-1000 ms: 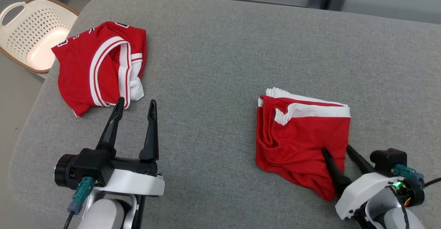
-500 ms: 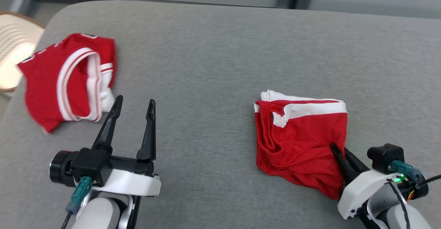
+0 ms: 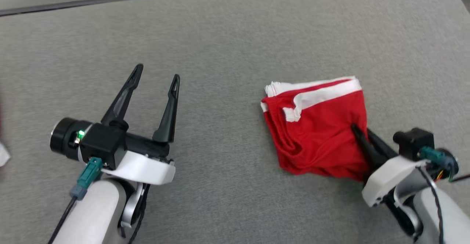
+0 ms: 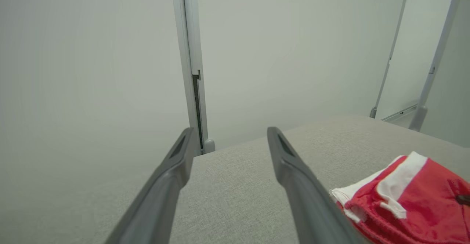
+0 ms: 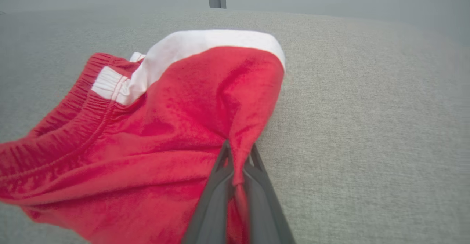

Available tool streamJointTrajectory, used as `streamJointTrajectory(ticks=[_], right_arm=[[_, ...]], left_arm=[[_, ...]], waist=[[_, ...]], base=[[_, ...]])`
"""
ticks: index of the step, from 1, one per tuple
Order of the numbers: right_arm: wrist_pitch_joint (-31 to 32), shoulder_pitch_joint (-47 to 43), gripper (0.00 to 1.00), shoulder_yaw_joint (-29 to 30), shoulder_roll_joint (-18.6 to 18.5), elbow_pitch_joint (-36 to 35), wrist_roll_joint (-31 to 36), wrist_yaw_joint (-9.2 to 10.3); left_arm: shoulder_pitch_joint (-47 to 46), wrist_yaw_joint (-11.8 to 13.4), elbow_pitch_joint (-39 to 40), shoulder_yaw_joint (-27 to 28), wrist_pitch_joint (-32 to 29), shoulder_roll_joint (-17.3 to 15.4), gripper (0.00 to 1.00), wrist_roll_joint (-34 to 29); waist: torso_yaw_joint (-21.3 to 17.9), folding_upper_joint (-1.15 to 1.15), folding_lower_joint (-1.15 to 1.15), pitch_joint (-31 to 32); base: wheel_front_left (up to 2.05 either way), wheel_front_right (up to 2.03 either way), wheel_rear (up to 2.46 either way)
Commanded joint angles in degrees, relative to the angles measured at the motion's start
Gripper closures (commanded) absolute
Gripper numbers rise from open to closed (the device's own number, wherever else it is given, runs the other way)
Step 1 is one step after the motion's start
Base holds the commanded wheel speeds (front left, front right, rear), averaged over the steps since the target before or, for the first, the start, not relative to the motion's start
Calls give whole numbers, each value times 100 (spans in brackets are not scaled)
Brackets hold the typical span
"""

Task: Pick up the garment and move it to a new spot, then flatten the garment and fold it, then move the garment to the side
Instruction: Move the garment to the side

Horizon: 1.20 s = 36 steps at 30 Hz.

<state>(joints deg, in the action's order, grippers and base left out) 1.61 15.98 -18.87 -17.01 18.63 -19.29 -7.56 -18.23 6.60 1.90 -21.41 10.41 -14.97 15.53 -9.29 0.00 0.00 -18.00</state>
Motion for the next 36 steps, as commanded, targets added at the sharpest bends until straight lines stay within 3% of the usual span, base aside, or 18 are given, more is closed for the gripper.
streamJointTrajectory(ticks=[1,5,10,16,17,18,19,20,21,22,30,33,36], right_arm=[[-64,239,100,-47,-112,110,-20,14],[-369,713,100,51,-673,640,-62,14],[-696,1429,100,757,-1397,1461,-52,14],[-842,2347,100,1352,-1793,2430,239,14],[-848,2435,88,1389,-1778,2564,291,14],[-908,2510,68,1439,-1777,2688,346,14],[-908,2510,68,1439,-1777,2688,346,14],[-958,2573,53,1527,-1803,2850,428,14],[-942,2609,4,1634,-1739,3034,385,14],[-1013,2632,0,1726,-1719,3168,435,14],[-1576,2200,0,2373,-1271,3760,396,14],[-1669,1823,0,2634,-1049,3514,312,14],[-1682,1341,0,2872,-764,2755,379,14]], left_arm=[[-146,-21,31,16,-23,-57,0,-70],[-500,-129,90,-109,-111,-32,0,-129],[-1090,-218,163,-237,-119,79,0,-252],[-1855,-388,70,-402,-40,225,0,-379],[-1917,-405,38,-423,-23,229,0,-399],[-1956,-419,-4,-440,3,236,0,-406],[-1956,-419,-4,-440,3,236,0,-406],[-1985,-437,-45,-457,14,245,0,-406],[-2012,-448,-79,-467,38,248,0,-408],[-2022,-447,-117,-479,52,252,0,-410],[-1537,-353,-443,-426,223,188,0,-227],[-1226,-271,-506,-335,277,177,0,-84],[-834,-149,-521,-166,324,123,0,72]], waist=[[-417,0,0,-433],[-489,0,0,-765],[-339,0,0,-1314],[-95,0,0,-1977],[-75,0,0,-2029],[-60,0,0,-2058],[-60,0,0,-2058],[-49,0,0,-2082],[-42,0,0,-2091],[-36,0,0,-2095],[-116,0,0,-1532],[-140,0,0,-1172],[-176,0,0,-788]], base=[[0,0,0],[0,0,0],[0,0,0],[0,0,0],[0,0,0],[0,0,0],[0,0,0],[0,0,0],[0,0,0],[0,0,0],[0,0,0],[0,0,0],[0,0,0]])
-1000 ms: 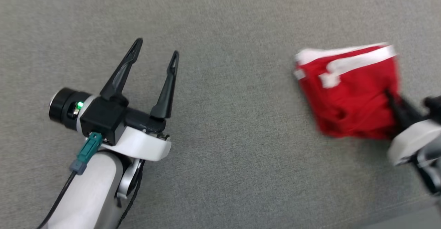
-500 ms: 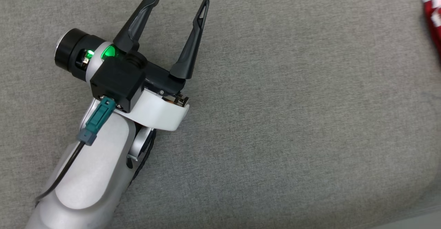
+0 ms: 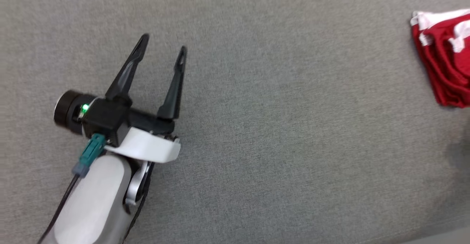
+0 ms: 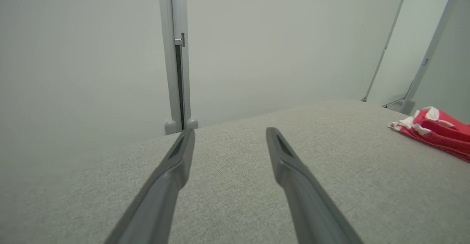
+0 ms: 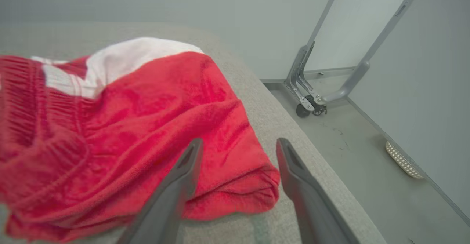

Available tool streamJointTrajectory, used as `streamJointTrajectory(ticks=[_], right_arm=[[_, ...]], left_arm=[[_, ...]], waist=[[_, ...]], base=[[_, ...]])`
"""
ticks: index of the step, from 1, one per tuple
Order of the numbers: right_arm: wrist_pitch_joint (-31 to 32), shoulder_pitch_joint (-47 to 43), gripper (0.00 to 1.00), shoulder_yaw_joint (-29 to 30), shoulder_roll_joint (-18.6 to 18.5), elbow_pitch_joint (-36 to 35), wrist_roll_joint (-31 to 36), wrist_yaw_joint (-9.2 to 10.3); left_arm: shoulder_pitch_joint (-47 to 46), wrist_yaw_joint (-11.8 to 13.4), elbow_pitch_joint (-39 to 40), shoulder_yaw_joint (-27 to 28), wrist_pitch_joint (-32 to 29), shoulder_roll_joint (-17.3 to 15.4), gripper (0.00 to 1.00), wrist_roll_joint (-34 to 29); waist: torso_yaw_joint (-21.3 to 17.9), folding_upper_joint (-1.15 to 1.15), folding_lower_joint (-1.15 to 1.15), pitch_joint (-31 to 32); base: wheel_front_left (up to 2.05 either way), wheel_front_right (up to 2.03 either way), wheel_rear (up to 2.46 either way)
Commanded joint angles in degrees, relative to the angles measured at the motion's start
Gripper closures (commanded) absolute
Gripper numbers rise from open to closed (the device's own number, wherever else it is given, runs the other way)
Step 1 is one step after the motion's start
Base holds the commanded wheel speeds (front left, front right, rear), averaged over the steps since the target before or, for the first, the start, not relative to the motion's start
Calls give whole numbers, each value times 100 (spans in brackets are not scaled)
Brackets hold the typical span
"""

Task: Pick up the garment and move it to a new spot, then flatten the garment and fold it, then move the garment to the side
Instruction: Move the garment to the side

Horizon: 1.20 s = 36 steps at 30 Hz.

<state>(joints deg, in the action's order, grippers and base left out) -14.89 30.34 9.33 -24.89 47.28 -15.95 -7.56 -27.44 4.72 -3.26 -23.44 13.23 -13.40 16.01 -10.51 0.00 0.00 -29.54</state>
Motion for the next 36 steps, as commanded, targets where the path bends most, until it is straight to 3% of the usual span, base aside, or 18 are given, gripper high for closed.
streamJointTrajectory(ticks=[1,9,17,26,36], right_arm=[[-33,-300,0,118,156,-451,49,14],[-24,-1681,0,-30,1142,-2656,389,14],[664,-2438,0,-459,1532,-4033,494,13],[1241,-2976,0,-647,1543,-4717,388,13],[1413,-3569,0,-723,1609,-4916,339,13]], left_arm=[[207,75,16,89,44,-50,0,73],[1202,419,79,393,100,-101,0,367],[2077,783,190,593,134,-81,0,538],[2727,1087,378,955,130,-242,0,714],[3193,955,419,903,-9,-381,0,871]], waist=[[-57,0,0,462],[109,0,0,1333],[586,0,0,2008],[1093,0,0,2393],[1109,0,0,2965]], base=[[0,0,0],[0,0,0],[0,0,0],[0,0,0],[0,0,0]])
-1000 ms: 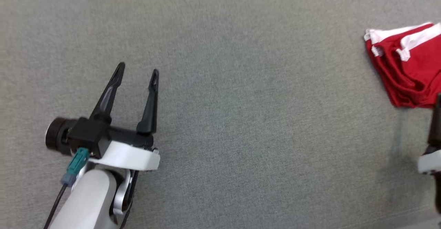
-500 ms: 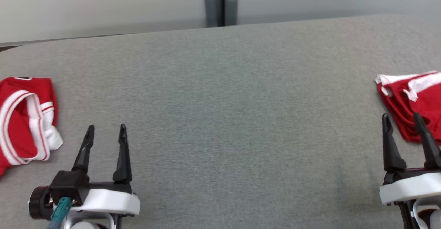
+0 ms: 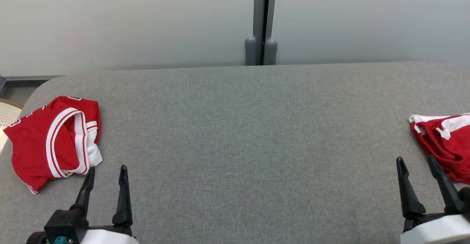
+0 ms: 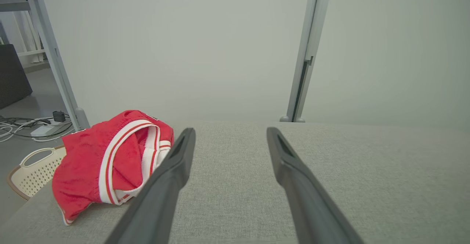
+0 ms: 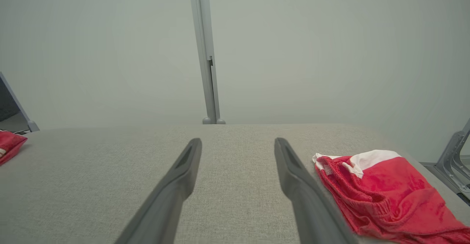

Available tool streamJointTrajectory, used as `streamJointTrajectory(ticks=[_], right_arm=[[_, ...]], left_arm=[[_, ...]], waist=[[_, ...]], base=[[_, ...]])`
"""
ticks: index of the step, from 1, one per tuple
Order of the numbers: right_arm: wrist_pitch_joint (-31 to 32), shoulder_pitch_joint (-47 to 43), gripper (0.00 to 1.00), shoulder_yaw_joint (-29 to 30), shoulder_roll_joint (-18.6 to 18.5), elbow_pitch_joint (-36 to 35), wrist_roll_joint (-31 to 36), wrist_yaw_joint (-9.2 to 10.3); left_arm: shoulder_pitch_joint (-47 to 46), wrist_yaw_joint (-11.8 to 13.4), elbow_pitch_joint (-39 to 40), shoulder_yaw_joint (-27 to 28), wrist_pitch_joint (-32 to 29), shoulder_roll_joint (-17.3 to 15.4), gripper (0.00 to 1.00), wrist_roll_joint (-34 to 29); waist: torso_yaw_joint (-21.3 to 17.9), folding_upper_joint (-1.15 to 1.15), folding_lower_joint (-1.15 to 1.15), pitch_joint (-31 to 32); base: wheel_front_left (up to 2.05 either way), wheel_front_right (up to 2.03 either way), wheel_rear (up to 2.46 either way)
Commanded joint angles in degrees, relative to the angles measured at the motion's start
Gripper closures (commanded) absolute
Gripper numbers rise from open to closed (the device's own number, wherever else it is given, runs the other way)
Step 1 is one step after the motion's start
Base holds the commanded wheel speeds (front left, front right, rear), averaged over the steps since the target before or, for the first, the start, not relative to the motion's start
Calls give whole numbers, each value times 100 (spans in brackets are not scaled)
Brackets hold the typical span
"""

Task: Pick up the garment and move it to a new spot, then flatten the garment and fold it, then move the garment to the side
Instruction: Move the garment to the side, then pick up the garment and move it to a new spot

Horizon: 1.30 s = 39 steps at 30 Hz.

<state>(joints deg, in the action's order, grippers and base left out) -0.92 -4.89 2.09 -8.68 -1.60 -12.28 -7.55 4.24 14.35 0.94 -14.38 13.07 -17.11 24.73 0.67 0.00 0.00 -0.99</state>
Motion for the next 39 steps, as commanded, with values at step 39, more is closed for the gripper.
streamJointTrajectory(ticks=[39], right_arm=[[69,-500,0,91,47,-433,16,12]], left_arm=[[-381,-101,75,-120,-236,-83,0,203]], waist=[[934,0,0,139]], base=[[0,0,0]])
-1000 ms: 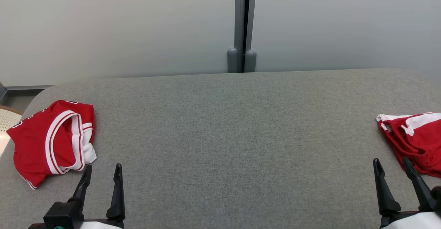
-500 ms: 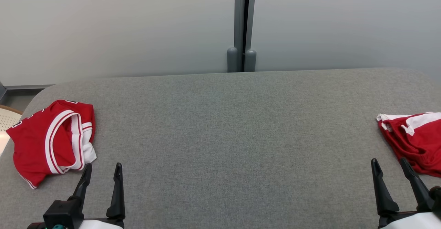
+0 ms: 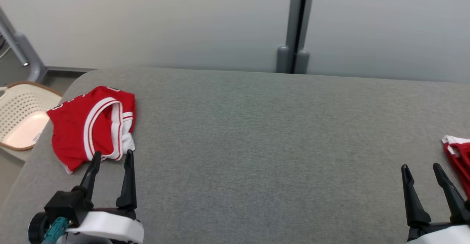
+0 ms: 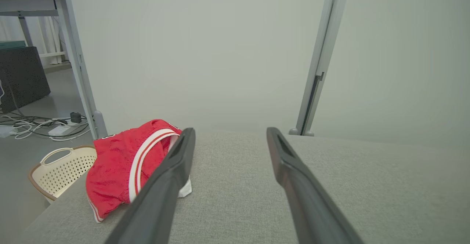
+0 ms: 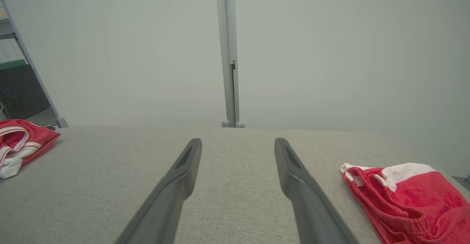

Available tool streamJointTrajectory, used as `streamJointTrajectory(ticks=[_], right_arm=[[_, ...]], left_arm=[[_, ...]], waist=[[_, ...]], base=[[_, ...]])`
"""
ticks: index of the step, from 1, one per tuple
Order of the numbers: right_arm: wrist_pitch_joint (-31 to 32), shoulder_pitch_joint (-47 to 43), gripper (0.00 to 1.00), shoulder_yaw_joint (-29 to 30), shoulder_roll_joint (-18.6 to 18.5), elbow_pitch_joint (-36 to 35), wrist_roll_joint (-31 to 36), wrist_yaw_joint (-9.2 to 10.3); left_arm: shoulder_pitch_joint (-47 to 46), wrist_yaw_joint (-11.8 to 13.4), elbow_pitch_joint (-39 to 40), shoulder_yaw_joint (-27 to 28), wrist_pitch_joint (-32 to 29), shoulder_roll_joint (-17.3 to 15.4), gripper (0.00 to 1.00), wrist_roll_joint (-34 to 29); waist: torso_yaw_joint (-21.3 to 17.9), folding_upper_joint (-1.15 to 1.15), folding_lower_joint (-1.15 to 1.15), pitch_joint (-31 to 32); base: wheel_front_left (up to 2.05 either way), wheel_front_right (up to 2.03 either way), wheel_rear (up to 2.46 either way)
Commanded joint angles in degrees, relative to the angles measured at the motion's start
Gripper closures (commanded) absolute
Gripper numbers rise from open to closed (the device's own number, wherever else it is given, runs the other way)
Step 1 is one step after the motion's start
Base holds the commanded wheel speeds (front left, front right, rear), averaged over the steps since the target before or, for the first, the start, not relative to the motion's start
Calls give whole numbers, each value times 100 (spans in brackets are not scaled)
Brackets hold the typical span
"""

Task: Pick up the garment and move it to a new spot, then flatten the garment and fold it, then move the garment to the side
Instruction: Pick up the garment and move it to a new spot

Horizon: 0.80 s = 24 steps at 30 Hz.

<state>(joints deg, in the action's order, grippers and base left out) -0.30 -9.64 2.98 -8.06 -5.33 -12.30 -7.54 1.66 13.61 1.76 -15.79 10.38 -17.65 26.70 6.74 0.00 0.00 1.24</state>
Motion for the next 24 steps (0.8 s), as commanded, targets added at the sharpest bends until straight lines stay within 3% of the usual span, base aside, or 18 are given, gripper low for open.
streamJointTrajectory(ticks=[1,2,3,6,11,24], right_arm=[[21,3,0,-22,-21,-86,33,10],[21,3,0,-22,-21,-86,33,10],[54,21,0,-37,-16,-157,12,10],[93,40,0,-76,-5,-218,9,10],[129,81,0,-130,-2,-204,37,10],[166,140,0,-204,1,-220,87,10]], left_arm=[[-198,-44,-47,36,60,-17,0,22],[-198,-44,-47,36,60,-17,0,22],[-298,-95,-154,33,87,-23,0,23],[-446,-161,-287,67,144,-50,0,56],[-477,-224,-447,145,217,-78,0,113],[-475,-298,-633,154,310,-78,0,191]], waist=[[462,0,0,-90],[462,0,0,-90],[742,0,0,-111],[1108,0,0,-107],[1508,0,0,-57],[1682,0,0,-65]], base=[[0,0,0],[0,0,0],[0,0,0],[0,0,0],[0,0,0],[0,0,0]])
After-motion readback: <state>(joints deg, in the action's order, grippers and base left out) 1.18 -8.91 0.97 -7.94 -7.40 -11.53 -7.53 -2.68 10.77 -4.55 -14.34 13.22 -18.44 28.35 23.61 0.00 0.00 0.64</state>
